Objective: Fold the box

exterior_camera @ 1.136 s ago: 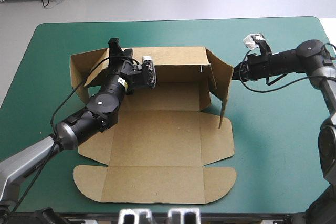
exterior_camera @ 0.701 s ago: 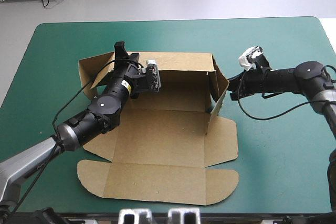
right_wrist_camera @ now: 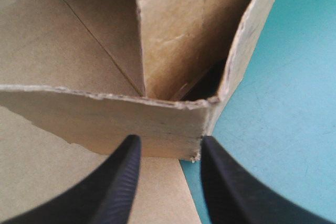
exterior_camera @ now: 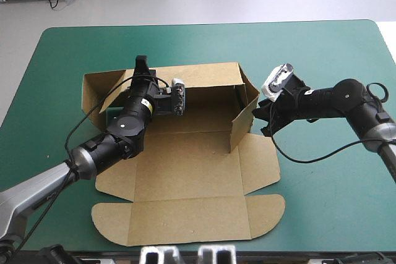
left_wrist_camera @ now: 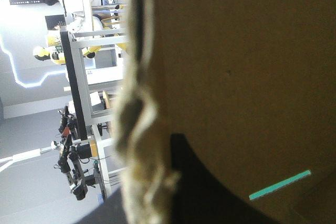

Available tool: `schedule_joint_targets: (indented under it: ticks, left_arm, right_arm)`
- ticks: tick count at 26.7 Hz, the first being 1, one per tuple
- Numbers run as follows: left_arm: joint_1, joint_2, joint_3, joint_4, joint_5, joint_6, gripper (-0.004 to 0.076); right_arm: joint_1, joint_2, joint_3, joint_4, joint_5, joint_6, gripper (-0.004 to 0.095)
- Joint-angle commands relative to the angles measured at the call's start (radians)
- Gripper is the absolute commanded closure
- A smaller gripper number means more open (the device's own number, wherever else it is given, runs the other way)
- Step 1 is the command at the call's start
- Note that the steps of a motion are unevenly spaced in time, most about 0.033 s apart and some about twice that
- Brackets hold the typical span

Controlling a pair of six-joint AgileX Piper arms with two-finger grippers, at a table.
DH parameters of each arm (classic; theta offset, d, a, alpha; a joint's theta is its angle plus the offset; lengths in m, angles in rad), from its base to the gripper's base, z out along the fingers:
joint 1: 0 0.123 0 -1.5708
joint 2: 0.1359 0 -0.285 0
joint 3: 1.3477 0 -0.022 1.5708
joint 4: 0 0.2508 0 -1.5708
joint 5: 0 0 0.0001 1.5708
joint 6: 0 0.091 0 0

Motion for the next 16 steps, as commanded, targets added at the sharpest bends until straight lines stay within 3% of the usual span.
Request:
schedule_joint_targets:
  ticks: [1,3,9,16]
  left_arm:
    - [-0.004,-0.033,0.011,0.052,0.002,-0.023,0.0734]
    - [-0.004,-0.033,0.022,0.047,0.002,-0.054,0.0734]
    - [-0.022,-0.033,0.022,0.044,-0.017,-0.055,0.0734]
    - [-0.082,-0.033,0.022,0.046,0.002,-0.055,0.0734]
  right_arm:
    - [0.002,-0.034,-0.024,0.029,-0.045,-0.05,0.0189]
    - [0.002,-0.034,-0.024,0.045,-0.045,-0.054,0.0133]
    - [0.042,0.005,-0.023,0.069,-0.029,-0.054,0.0154]
    - [0.143,0.04,-0.023,0.096,-0.194,-0.05,0.0154]
